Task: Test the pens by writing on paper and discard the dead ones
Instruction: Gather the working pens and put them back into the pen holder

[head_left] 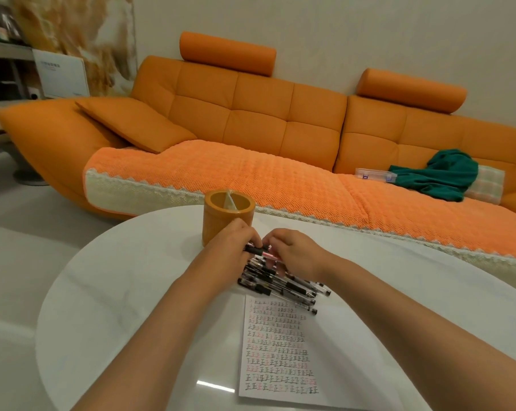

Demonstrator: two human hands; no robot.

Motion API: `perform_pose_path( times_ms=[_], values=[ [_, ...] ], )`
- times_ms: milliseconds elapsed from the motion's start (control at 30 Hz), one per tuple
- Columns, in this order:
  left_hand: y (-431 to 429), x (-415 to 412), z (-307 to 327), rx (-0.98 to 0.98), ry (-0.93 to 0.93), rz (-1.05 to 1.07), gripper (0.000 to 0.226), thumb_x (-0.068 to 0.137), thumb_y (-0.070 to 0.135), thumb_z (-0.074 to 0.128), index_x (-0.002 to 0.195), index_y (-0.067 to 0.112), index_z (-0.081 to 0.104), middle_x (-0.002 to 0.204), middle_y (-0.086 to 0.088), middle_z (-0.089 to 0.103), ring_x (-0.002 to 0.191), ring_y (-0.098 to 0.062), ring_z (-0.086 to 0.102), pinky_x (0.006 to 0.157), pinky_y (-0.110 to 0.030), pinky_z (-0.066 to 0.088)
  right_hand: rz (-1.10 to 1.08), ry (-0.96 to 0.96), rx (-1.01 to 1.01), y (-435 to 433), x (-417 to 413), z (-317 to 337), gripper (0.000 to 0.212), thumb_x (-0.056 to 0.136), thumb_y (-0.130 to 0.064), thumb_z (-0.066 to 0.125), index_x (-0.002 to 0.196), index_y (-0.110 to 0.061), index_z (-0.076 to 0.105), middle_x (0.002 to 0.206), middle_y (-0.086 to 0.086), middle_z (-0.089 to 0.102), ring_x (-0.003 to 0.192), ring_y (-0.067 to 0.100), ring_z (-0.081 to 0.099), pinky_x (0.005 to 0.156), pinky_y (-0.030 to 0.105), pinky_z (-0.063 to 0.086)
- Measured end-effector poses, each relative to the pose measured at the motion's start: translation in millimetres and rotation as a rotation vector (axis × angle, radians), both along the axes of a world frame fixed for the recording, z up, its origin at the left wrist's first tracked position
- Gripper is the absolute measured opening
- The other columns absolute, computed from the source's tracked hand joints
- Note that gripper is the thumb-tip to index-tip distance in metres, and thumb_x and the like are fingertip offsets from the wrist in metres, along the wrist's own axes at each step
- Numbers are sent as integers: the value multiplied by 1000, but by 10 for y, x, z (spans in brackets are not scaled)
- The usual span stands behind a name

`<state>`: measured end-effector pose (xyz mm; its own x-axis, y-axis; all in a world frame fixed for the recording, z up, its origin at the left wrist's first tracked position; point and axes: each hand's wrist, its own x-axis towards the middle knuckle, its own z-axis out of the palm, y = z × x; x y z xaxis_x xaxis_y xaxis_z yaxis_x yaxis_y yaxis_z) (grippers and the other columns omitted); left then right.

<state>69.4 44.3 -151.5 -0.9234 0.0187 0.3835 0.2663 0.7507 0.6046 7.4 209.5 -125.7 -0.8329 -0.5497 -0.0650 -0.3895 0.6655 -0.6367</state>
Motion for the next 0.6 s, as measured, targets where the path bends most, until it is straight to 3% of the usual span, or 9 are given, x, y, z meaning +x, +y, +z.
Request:
perform_pose_path(
  times_ms=[100,167,267,367,433,533,600],
  values=[
    [-44,51,23,57,48,16,31,88,4,70,100,30,60,111,15,47,100,-4,52,87,-24,51,78,9,44,-12,78,-5,49,104,-49,34,85,-14,62,71,-1,58,62,17,48,67,36,42],
    [-88,82,60,60,102,70,36,84,14,77,110,31,59,116,15,45,106,-5,48,87,-25,50,100,-36,12,-22,101,-19,57,102,-55,35,93,-7,64,69,2,53,61,18,44,65,38,40],
    [-179,128,120,92,30,173,51,84,27,77,127,36,50,123,14,42,112,-6,43,89,-28,45,77,-161,-156,-66,136,14,51,105,-44,38,109,0,64,63,-3,47,52,12,38,54,27,35],
    [-200,147,209,499,-167,65,38,96,11,54,126,34,50,112,5,56,89,-8,58,71,-23,46,57,-257,-303,-152,183,23,40,106,-37,41,97,-7,66,63,-1,43,49,12,34,47,24,29],
    [-198,160,250,699,-222,36,32,99,11,45,125,28,54,99,-1,58,71,-10,54,60,-21,41,66,-287,-357,-218,226,33,38,107,-38,39,94,-15,66,65,0,42,48,11,31,46,24,27],
    [-236,191,273,707,-152,20,21,102,26,52,122,29,58,98,3,59,69,-7,54,60,-18,45,129,-338,-410,-323,310,55,40,107,-41,33,90,-24,64,67,1,39,49,12,26,45,24,23],
    [-291,211,272,649,-103,17,19,100,27,56,118,31,61,104,6,62,78,-4,58,60,-14,46,182,-353,-385,-396,370,35,33,108,-36,32,91,-24,58,72,5,40,51,14,29,48,27,27]
  ],
)
